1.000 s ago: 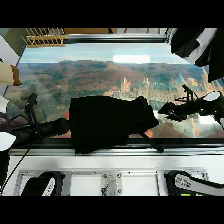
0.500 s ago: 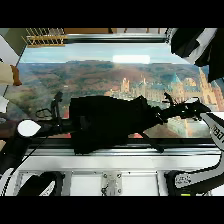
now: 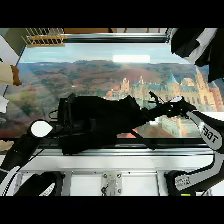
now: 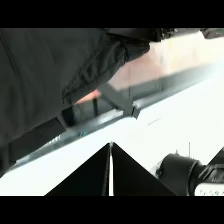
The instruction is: Fold the clothes and pants, and hang the long-sleeved shirts on hangers.
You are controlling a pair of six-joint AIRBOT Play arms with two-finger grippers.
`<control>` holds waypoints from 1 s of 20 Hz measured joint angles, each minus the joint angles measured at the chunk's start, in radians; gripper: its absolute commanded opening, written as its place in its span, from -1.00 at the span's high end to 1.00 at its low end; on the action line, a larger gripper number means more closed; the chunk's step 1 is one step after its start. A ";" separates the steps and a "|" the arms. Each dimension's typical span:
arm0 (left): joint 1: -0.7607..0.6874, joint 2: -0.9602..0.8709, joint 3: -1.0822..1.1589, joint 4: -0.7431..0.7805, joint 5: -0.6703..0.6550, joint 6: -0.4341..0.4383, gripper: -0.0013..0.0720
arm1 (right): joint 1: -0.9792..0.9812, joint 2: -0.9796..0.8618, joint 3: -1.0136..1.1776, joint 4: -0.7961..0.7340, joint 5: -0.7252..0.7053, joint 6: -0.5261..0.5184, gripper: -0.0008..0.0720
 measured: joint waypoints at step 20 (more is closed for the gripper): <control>-0.060 -0.087 0.056 0.059 0.020 0.003 0.94 | -0.837 0.549 0.010 -0.735 -0.174 0.729 0.92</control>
